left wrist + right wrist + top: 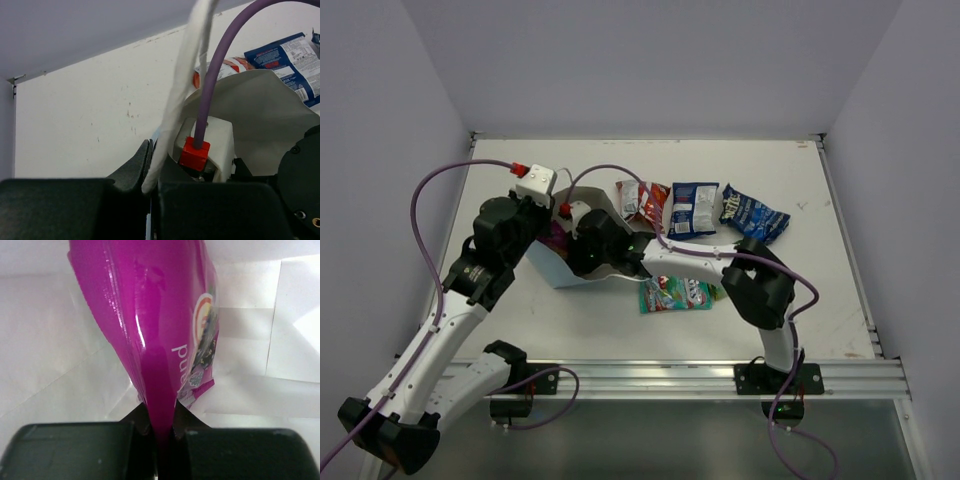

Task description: Take the snacks out of the paper bag

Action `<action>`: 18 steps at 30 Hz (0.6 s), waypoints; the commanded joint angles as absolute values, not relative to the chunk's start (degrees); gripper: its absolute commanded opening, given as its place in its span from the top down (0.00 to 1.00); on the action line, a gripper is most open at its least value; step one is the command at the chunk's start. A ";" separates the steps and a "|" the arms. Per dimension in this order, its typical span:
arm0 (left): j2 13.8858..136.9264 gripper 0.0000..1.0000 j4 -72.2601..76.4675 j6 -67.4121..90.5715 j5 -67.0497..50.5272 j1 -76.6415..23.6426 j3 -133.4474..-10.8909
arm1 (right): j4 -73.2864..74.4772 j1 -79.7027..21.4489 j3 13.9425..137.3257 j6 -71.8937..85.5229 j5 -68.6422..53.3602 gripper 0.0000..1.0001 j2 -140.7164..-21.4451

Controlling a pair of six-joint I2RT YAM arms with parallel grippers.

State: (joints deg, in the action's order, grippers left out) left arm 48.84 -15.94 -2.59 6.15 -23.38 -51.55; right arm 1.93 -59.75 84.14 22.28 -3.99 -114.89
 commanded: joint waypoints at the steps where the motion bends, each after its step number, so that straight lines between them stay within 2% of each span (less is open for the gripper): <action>1: 47.99 1.00 -15.82 -3.16 8.43 -23.47 -52.91 | 0.44 -60.12 82.71 19.52 -2.81 1.00 -106.90; 12: 48.34 1.00 -16.00 -4.75 10.20 -23.47 -52.65 | 0.62 -60.12 84.64 11.95 -1.76 1.00 -94.05; 18: 48.51 1.00 -16.00 -4.40 13.27 -23.47 -53.43 | 2.46 -60.12 85.08 7.30 4.64 1.00 -86.42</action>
State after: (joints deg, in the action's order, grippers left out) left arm 48.73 -16.38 -4.16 11.16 -23.38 -51.55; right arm 7.97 -59.79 81.01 11.81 -0.54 -93.71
